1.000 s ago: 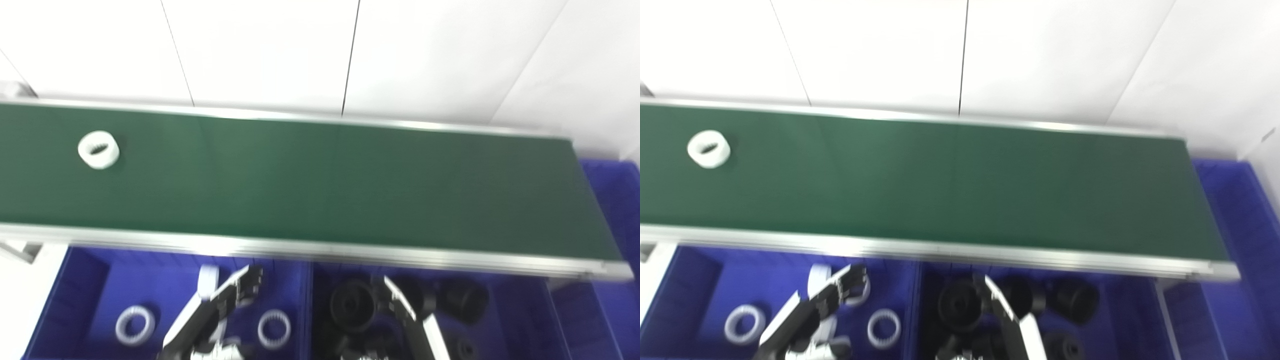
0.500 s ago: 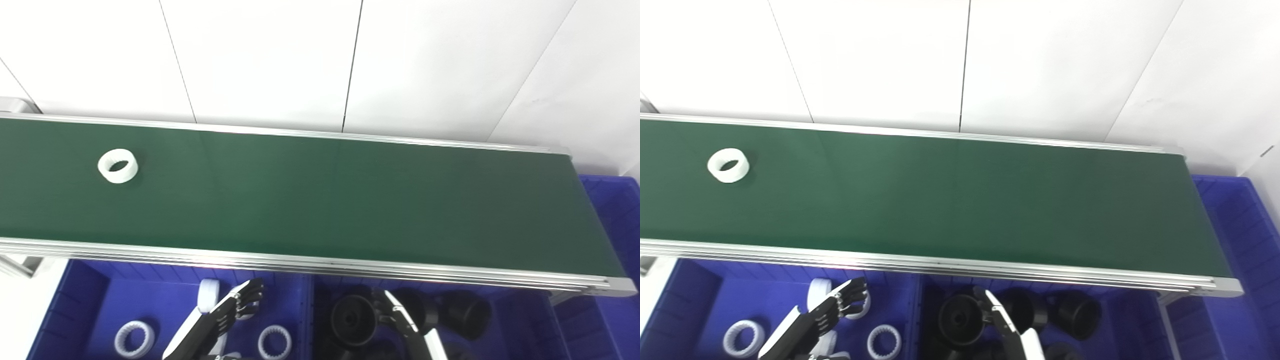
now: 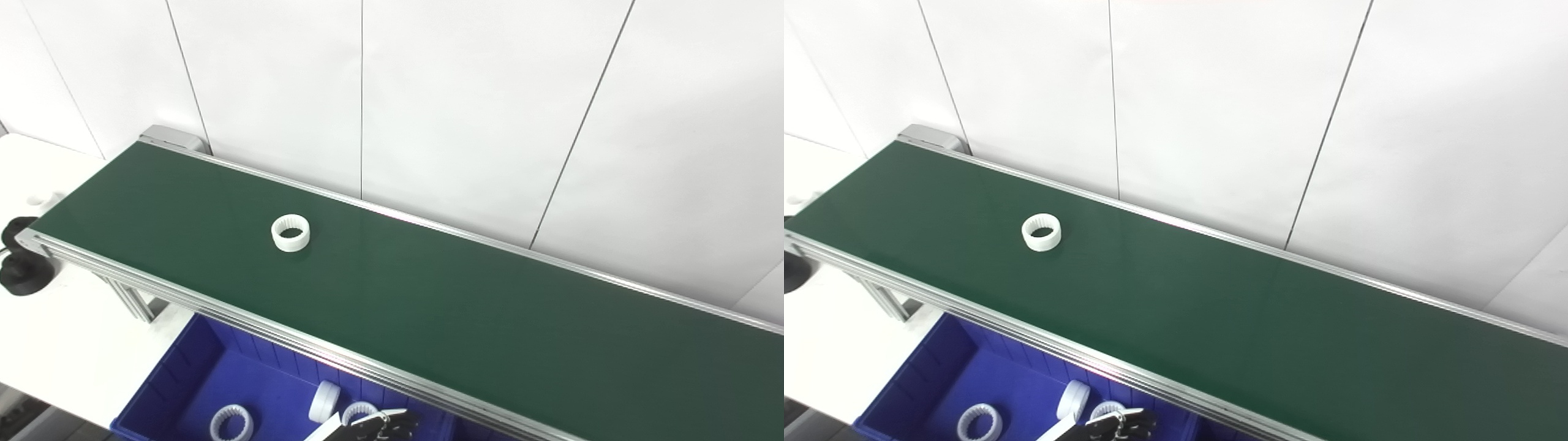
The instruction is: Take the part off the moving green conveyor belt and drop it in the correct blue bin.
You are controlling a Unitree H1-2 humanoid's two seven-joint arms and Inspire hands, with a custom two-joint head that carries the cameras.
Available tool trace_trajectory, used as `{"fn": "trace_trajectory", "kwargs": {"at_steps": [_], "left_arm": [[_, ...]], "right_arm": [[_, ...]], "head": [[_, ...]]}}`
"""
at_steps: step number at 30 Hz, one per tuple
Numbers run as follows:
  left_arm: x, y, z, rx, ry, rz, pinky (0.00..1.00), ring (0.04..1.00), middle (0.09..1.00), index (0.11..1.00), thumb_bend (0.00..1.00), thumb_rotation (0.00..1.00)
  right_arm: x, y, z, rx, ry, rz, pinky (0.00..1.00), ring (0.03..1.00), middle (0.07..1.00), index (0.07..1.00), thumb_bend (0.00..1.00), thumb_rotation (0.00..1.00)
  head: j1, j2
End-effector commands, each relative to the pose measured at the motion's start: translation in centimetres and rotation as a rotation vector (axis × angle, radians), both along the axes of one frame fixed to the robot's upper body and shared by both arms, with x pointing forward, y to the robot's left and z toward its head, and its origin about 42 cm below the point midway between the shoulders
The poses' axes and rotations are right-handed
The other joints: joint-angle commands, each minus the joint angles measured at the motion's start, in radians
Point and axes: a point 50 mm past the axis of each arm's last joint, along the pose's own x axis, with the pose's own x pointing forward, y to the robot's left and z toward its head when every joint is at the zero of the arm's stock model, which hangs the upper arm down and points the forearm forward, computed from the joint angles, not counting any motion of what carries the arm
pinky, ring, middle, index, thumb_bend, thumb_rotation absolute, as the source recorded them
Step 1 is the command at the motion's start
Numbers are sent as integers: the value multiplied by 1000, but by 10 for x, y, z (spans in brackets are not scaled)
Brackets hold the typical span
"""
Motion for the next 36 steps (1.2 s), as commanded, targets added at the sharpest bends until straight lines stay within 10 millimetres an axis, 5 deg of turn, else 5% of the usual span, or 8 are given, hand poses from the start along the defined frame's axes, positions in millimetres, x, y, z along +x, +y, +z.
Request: {"fn": "trace_trajectory", "kwargs": {"at_steps": [1, 6, 9, 15, 19, 28, 36], "left_arm": [[5, 3, 15, -70, -66, 10, 755, 825, 861, 850, 788, 503], [11, 8, 47, -173, -169, 55, 733, 807, 845, 835, 781, 469], [27, 10, 75, -200, -281, 86, 727, 789, 826, 812, 831, 443], [85, 15, 118, -116, -463, 111, 732, 811, 849, 838, 815, 424], [121, 6, 137, 16, -490, 162, 809, 853, 871, 862, 800, 460], [185, 4, 163, 250, -526, 236, 873, 901, 913, 899, 743, 446], [231, 3, 152, 441, -513, 275, 824, 881, 913, 888, 770, 392]], "right_arm": [[2, 2, 5, 10, -43, 5, 1000, 1000, 1000, 1000, 825, 378], [3, 2, 5, 22, -50, 6, 1000, 998, 1000, 1000, 827, 372], [4, 3, 2, 32, -62, 13, 875, 933, 976, 1000, 819, 352], [9, 4, -2, 33, -65, 17, 827, 913, 966, 993, 821, 366], [12, 7, -2, 30, -76, 21, 964, 964, 975, 990, 812, 359], [15, 7, -4, 25, -94, 26, 934, 949, 963, 968, 824, 382], [19, 8, -5, 16, -97, 32, 924, 942, 959, 968, 825, 398]], "head": [[-5, 5], [-18, 12], [-25, 13], [-39, 6], [-54, 12], [-66, 21], [-70, 24]]}}
